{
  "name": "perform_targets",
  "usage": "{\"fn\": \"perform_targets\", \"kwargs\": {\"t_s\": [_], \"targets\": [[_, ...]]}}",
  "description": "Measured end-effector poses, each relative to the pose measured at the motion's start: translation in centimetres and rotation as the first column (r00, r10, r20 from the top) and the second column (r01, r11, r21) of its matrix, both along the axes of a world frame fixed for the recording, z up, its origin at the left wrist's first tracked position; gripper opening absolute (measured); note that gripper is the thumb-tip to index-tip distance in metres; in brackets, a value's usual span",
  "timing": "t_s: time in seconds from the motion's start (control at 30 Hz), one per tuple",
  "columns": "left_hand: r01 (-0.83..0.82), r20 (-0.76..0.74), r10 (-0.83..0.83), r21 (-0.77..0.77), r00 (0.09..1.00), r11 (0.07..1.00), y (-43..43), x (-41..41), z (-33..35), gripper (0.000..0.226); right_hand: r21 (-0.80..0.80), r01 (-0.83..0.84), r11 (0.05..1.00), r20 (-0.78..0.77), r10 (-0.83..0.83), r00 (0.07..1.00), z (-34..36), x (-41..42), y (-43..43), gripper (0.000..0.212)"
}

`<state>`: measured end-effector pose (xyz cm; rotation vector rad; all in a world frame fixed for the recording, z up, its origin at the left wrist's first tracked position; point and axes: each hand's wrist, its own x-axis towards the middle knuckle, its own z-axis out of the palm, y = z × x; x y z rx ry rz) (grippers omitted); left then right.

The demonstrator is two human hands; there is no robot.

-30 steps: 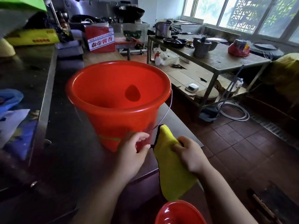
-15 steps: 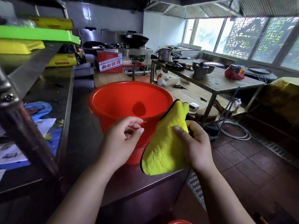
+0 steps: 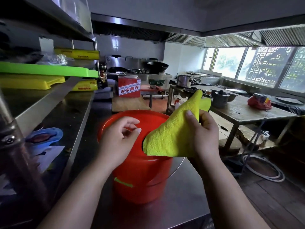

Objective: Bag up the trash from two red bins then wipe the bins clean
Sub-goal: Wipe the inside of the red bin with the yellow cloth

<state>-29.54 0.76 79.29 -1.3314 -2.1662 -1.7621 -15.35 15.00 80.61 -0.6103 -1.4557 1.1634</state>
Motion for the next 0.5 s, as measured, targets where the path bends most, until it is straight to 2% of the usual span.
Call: {"fn": "perform_targets", "kwargs": {"t_s": [0.2, 0.37, 0.4, 0.5], "targets": [[-0.135, -0.067, 0.128, -0.102, 0.989, 0.986, 2.0, -2.5, 0.4, 0.016, 0.018, -0.036, 0.999, 0.083, 0.034, 0.996, 1.0, -4.4, 4.5, 0.019], [-0.218, -0.068, 0.210, -0.136, 0.975, 0.967, 3.2, -4.8, -0.6, 0.015, 0.065, -0.163, 0.985, 0.283, 0.138, 0.949, -0.1, -7.4, 6.7, 0.006], [-0.230, -0.063, 0.223, -0.146, 0.973, 0.962, 3.4, -5.3, -0.9, 0.015, 0.057, -0.185, 0.981, 0.312, 0.158, 0.937, -0.4, -7.8, 6.8, 0.008], [-0.265, -0.053, 0.259, -0.172, 0.964, 0.949, 3.8, -6.6, -1.9, 0.015, 0.010, -0.230, 0.973, 0.403, 0.206, 0.891, -1.5, -9.0, 7.2, 0.032]]}}
